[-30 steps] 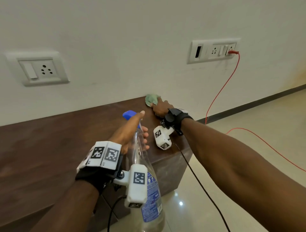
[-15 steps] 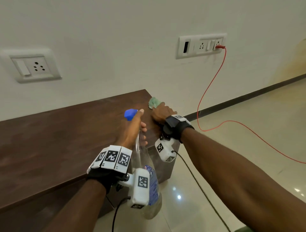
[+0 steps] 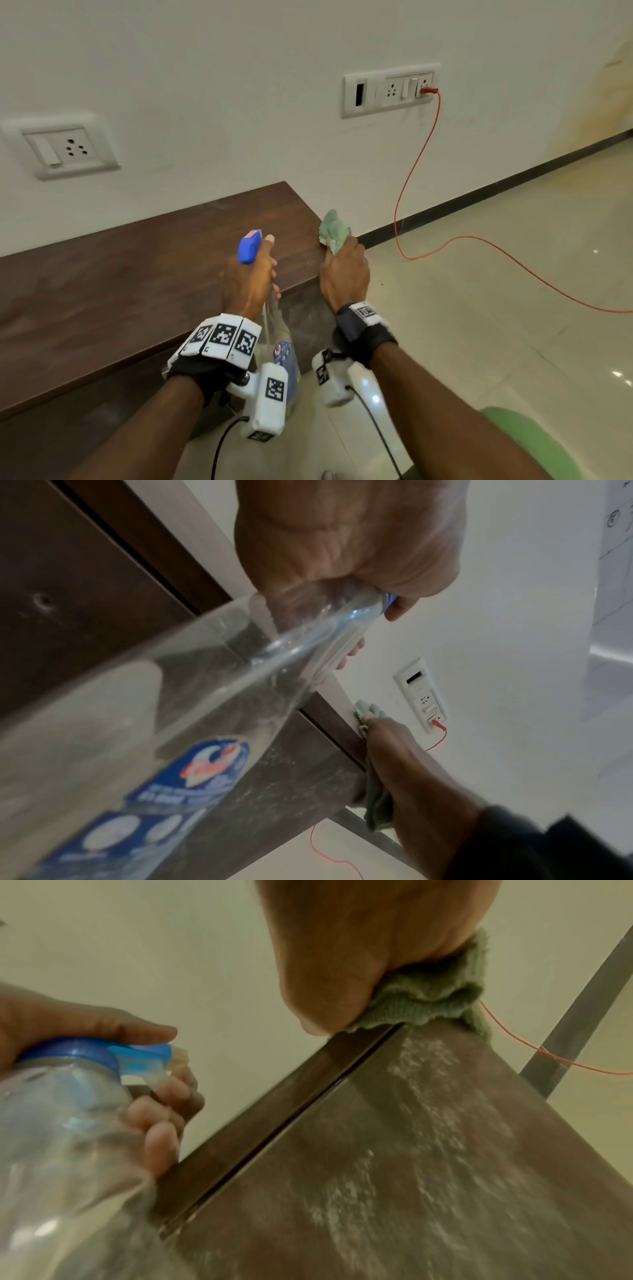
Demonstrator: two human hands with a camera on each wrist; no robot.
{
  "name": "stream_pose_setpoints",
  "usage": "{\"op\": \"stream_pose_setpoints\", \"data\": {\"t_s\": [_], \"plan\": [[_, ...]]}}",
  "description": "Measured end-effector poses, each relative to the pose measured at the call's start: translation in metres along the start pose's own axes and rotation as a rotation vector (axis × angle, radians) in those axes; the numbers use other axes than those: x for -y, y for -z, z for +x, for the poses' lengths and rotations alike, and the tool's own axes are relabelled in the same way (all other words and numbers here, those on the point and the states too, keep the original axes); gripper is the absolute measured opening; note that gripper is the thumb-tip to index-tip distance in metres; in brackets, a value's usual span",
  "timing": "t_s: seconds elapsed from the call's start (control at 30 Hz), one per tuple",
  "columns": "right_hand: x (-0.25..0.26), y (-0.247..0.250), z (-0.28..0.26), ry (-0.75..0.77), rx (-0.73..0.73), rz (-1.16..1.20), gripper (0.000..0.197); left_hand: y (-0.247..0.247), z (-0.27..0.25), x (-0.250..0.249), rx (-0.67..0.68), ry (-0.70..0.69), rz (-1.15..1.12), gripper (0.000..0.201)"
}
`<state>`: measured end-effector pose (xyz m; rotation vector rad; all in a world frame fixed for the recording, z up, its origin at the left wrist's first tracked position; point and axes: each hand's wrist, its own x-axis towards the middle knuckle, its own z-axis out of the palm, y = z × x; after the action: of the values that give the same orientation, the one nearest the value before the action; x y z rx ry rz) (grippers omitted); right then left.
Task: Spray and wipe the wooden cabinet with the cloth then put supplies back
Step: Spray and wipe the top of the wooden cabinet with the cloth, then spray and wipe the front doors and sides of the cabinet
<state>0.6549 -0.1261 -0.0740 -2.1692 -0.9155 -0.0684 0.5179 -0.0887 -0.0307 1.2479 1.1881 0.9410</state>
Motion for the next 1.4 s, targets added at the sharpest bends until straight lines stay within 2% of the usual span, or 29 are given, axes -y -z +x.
{"op": "stream_pose_setpoints", "data": {"t_s": [0.1, 0.17, 0.3, 0.43, 0.5, 0.63, 0.7, 0.77, 0.8, 0.87, 0.93, 1.0, 1.07, 1.13, 1.23, 1.3, 1.33, 1.37, 1.4], "plan": [[0.002, -0.022, -0.035, -0.028, -0.212, 0.247, 0.045, -0.001, -0.011, 0.001, -0.032, -0.026, 0.010, 0.053], [0.010, -0.036, -0.051, -0.024, -0.260, 0.300, 0.050, 0.003, -0.022, 0.005, 0.002, -0.041, 0.059, 0.055], [0.014, -0.054, -0.060, -0.011, -0.318, 0.377, 0.056, 0.019, -0.042, 0.021, 0.042, -0.109, 0.187, 0.044], [0.015, -0.057, -0.059, -0.074, -0.411, 0.485, 0.055, 0.023, -0.049, 0.019, 0.086, -0.177, 0.227, 0.042], [0.022, -0.052, -0.053, -0.139, -0.405, 0.500, 0.054, 0.025, -0.050, 0.017, 0.113, -0.198, 0.230, 0.042], [0.027, -0.026, -0.014, -0.469, -0.287, 0.609, 0.046, 0.034, -0.051, 0.017, 0.132, -0.197, 0.209, 0.044], [0.019, -0.021, -0.006, -0.452, -0.280, 0.667, 0.044, 0.035, -0.050, 0.021, 0.150, -0.178, 0.215, 0.044], [0.005, -0.033, -0.012, -0.363, -0.284, 0.727, 0.054, 0.028, -0.048, 0.029, 0.230, -0.135, 0.221, 0.044], [-0.005, -0.042, -0.019, -0.374, -0.275, 0.754, 0.060, 0.025, -0.048, 0.034, 0.263, -0.117, 0.242, 0.043], [-0.033, -0.061, -0.036, -0.544, -0.243, 0.801, 0.060, 0.017, -0.046, 0.042, 0.301, -0.088, 0.281, 0.040], [-0.052, -0.068, -0.051, -0.724, -0.113, 0.794, 0.054, 0.009, -0.045, 0.050, 0.335, -0.083, 0.302, 0.037], [-0.046, -0.063, -0.052, -0.625, -0.083, 0.776, 0.051, 0.006, -0.043, 0.055, 0.331, -0.109, 0.325, 0.035], [-0.020, -0.045, -0.046, -0.362, -0.202, 0.808, 0.049, 0.009, -0.043, 0.060, 0.309, -0.157, 0.363, 0.038], [-0.006, -0.034, -0.040, -0.087, -0.304, 0.707, 0.044, 0.010, -0.041, 0.065, 0.290, -0.193, 0.404, 0.042], [-0.020, -0.043, -0.038, 0.078, -0.334, 0.627, 0.044, 0.010, -0.042, 0.066, 0.291, -0.159, 0.369, 0.036], [-0.033, -0.066, -0.037, 0.063, -0.395, 0.684, 0.048, 0.011, -0.043, 0.067, 0.299, -0.129, 0.361, 0.033], [-0.041, -0.079, -0.041, -0.031, -0.376, 0.703, 0.054, 0.012, -0.043, 0.071, 0.301, -0.124, 0.373, 0.034], [-0.049, -0.091, -0.048, -0.192, -0.299, 0.739, 0.063, 0.013, -0.043, 0.073, 0.304, -0.126, 0.387, 0.034], [-0.059, -0.100, -0.057, -0.374, -0.155, 0.750, 0.070, 0.014, -0.044, 0.074, 0.311, -0.128, 0.398, 0.035]]}}
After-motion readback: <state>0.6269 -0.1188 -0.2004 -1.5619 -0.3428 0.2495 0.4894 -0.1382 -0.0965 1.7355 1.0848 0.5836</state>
